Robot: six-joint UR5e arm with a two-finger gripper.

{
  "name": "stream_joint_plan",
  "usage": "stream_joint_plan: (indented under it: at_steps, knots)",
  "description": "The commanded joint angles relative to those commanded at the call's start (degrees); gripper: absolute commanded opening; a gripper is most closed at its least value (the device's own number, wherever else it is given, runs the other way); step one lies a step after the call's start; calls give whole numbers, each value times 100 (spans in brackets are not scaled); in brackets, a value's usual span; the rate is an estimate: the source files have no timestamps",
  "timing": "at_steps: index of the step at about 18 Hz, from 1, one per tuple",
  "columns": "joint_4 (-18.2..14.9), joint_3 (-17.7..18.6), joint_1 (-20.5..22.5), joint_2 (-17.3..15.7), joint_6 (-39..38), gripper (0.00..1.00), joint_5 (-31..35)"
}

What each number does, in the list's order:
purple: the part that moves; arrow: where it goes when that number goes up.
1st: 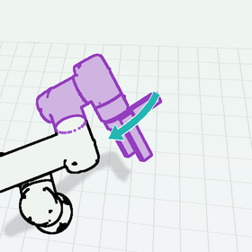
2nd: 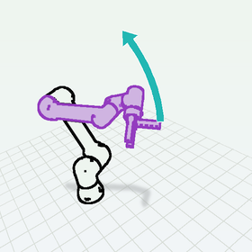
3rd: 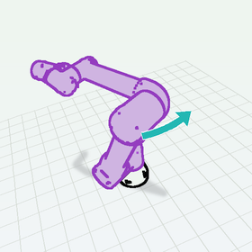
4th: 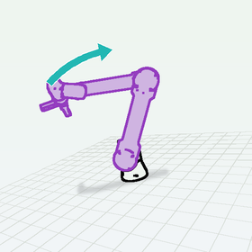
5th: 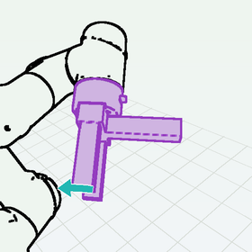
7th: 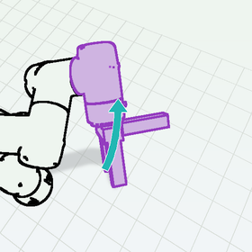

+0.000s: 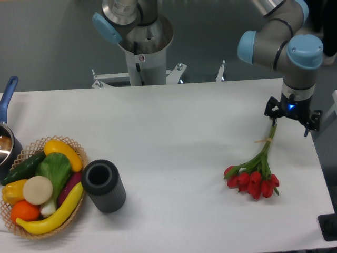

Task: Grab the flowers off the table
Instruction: 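Lower the open gripper toward the green stems of the red tulips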

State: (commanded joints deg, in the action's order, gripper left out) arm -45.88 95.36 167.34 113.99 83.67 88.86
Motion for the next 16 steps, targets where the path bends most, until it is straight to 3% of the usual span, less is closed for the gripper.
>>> stream_joint_plan:
  at_steps: [7, 11, 16]
  knots:
    - [17, 44, 9, 26, -26, 100, -35]
    - [342, 263, 61, 44, -53, 100, -62]
    - [378, 273, 53, 175, -70, 100, -97]
